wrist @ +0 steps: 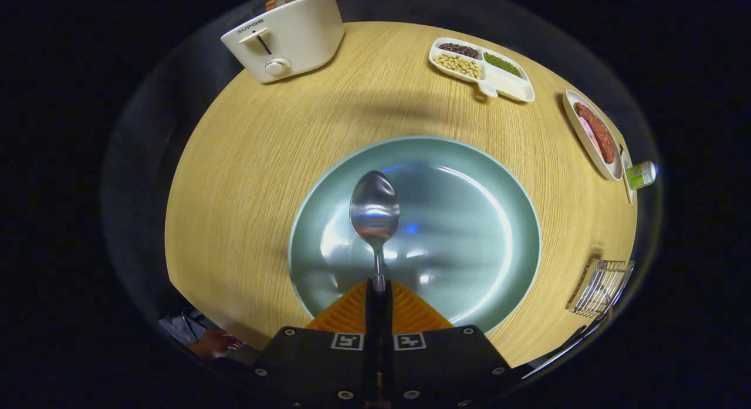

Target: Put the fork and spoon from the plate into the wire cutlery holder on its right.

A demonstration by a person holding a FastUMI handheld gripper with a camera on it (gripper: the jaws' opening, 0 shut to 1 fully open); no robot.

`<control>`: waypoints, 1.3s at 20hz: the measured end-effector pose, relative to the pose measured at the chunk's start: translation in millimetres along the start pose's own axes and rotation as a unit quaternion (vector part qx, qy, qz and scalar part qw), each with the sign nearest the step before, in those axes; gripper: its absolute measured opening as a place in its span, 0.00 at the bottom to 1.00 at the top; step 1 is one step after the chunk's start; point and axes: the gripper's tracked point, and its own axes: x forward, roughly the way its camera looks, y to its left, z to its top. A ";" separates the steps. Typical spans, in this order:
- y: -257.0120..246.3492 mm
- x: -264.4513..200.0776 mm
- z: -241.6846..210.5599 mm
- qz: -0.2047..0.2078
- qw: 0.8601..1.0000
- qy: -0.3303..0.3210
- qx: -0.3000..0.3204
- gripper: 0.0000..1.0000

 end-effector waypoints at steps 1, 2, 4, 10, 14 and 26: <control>-1.7 -2.0 2.6 0.000 1.000 -0.009 0.000 0.04; -1.0 -5.0 2.3 0.005 1.000 -0.017 0.005 0.04; -6.2 -11.5 5.7 0.007 0.999 -0.035 0.014 0.04; -43.4 -52.9 7.6 -0.018 0.995 -0.094 0.039 0.04; -87.1 -82.1 -0.8 -0.036 0.989 -0.125 0.067 0.04; -220.2 -119.9 -83.8 -0.093 0.970 -0.126 0.184 0.04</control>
